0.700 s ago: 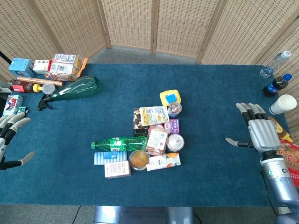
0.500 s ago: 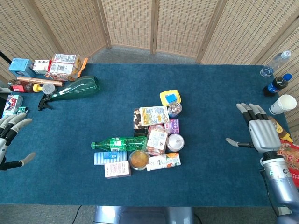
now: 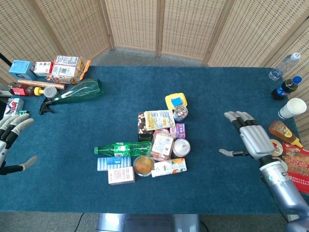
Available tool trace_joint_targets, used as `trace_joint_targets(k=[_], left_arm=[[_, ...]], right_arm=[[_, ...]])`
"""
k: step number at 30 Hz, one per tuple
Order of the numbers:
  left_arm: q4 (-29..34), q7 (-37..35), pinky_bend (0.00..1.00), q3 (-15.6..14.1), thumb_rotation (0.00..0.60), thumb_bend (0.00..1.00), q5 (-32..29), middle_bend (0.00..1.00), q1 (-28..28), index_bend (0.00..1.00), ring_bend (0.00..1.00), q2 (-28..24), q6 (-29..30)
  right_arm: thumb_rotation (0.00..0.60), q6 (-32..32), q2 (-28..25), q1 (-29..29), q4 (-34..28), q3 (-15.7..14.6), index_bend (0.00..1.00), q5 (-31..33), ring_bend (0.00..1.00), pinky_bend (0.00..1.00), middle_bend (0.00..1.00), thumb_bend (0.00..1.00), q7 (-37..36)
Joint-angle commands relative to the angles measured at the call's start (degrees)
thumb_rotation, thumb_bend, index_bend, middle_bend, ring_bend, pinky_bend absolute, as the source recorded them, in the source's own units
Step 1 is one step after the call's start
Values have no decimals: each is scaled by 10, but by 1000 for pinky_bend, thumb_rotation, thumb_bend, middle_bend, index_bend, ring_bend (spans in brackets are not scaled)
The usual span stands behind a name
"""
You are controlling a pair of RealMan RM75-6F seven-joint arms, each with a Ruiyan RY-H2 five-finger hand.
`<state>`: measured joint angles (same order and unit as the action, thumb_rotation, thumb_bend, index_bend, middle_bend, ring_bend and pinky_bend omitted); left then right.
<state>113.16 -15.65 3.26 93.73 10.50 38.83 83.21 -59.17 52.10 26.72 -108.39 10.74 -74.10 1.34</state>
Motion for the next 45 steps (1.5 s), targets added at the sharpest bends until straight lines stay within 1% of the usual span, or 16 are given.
trace_joint_targets(k=[1, 4, 9, 21, 29, 36, 45], left_arm=[[5, -6, 0, -2, 600, 273, 5, 81, 2, 100, 0, -3, -3], [5, -10, 0, -3, 600, 272, 6, 80, 2, 98, 0, -2, -3], [4, -10, 0, -3, 600, 273, 6, 79, 2, 85, 0, -2, -3], [-1, -9, 0, -6, 600, 271, 6, 78, 6, 86, 0, 4, -13], [-3, -7, 0, -6, 600, 272, 8, 78, 15, 80, 0, 13, -25], [-11, -12, 0, -9, 600, 273, 11, 78, 15, 76, 0, 22, -25], [-20, -20, 0, -15, 600, 271, 16, 78, 14, 76, 0, 30, -24]], right_arm=[[392, 46, -8, 36, -20, 8, 0, -8, 0, 31, 0, 95, -9], [392, 78, -1, 62, -24, 13, 0, 3, 0, 31, 0, 92, 0], [392, 114, 24, 101, -18, 18, 0, 34, 0, 30, 0, 80, 29], [390, 151, 101, 176, -10, 5, 0, 112, 0, 31, 0, 67, 132], [392, 157, 146, 222, 3, -5, 0, 184, 0, 32, 0, 63, 183], [389, 148, 177, 258, 25, -15, 0, 248, 0, 31, 0, 63, 223], [390, 129, 208, 288, 44, -35, 0, 314, 0, 31, 0, 63, 260]])
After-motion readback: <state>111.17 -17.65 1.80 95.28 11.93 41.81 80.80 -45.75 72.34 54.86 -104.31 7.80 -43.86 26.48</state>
